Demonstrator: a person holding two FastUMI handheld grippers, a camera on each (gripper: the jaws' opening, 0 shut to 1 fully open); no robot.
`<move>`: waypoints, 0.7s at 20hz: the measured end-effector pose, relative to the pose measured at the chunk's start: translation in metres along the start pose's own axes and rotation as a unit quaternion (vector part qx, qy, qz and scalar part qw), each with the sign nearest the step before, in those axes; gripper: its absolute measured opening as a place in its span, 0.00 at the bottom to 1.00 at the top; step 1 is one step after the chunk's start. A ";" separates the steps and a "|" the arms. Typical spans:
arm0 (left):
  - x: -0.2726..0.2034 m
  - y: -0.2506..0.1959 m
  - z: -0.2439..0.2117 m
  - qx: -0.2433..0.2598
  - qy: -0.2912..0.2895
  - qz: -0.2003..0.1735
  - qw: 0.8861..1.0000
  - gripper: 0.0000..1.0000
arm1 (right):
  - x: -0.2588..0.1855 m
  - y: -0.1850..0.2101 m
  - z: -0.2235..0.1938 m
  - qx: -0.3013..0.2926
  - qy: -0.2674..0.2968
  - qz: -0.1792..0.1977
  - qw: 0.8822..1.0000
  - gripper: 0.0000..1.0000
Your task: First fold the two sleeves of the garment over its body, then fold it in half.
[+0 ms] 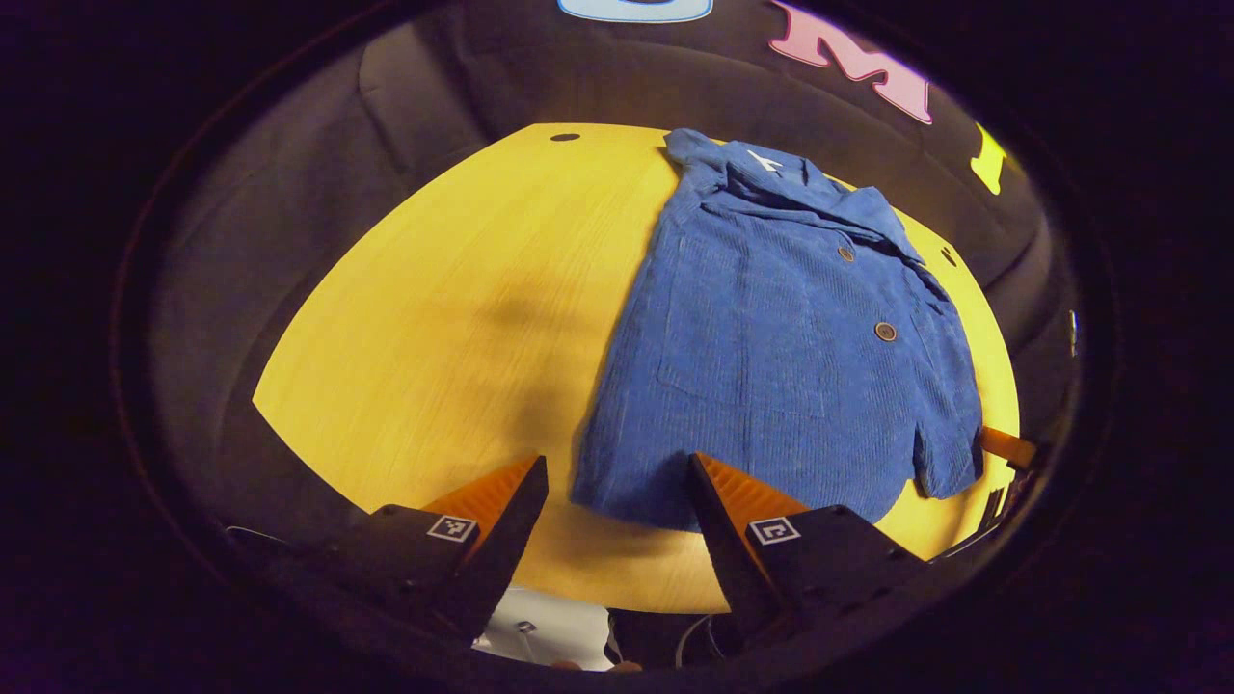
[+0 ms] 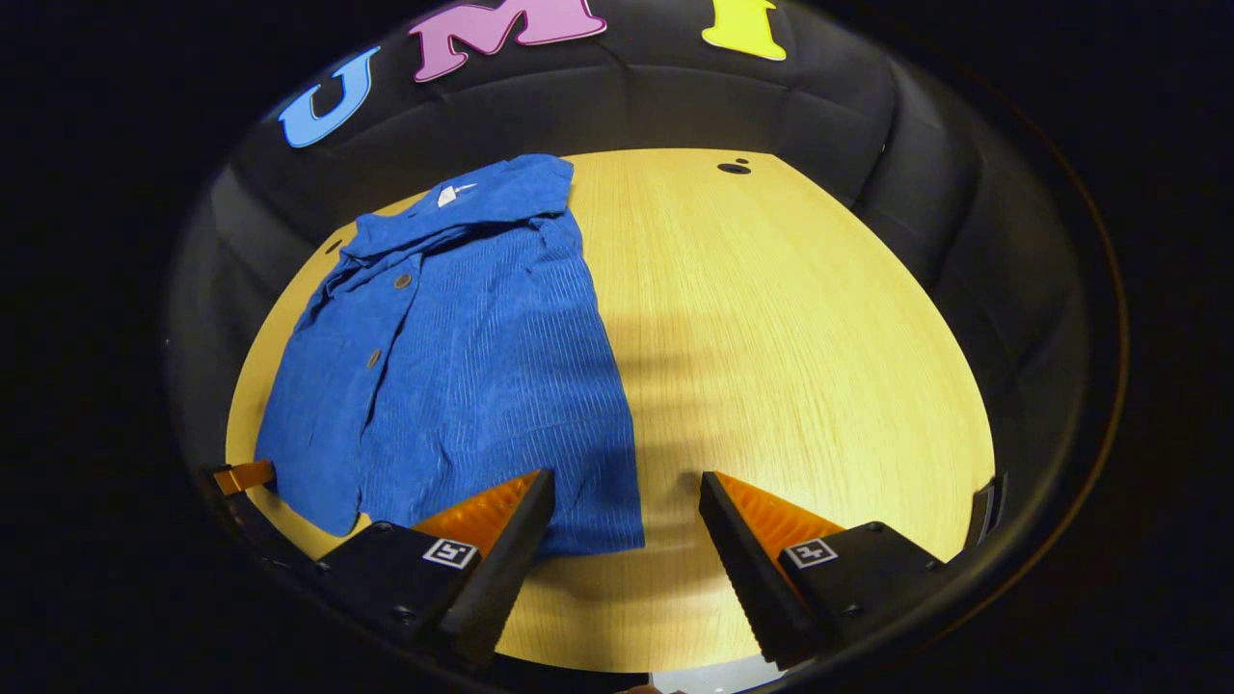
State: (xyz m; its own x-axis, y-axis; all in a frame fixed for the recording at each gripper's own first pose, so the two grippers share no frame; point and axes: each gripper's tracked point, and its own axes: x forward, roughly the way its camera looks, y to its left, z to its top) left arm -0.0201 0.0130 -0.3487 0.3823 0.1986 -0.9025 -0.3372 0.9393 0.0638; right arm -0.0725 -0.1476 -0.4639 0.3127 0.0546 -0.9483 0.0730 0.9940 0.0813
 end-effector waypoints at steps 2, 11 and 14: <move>0.006 -0.005 0.005 0.034 -0.002 0.009 0.999 0.85 | 0.005 0.000 -0.002 -0.002 0.001 -0.002 1.000 0.99; 0.004 -0.042 0.001 0.044 0.008 -0.011 0.999 0.28 | 0.009 0.025 -0.002 -0.024 0.028 0.014 0.999 0.63; 0.001 -0.063 -0.003 0.042 0.010 -0.057 0.997 0.08 | 0.016 0.040 -0.004 -0.038 0.026 0.058 0.997 0.09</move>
State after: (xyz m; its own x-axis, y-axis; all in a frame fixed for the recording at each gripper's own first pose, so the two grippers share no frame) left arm -0.0009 -0.0472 -0.3550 0.3962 0.0839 -0.9143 -0.2186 0.9758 -0.0052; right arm -0.0679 -0.1067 -0.4770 0.2653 0.1716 -0.9488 -0.0339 0.9851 0.1687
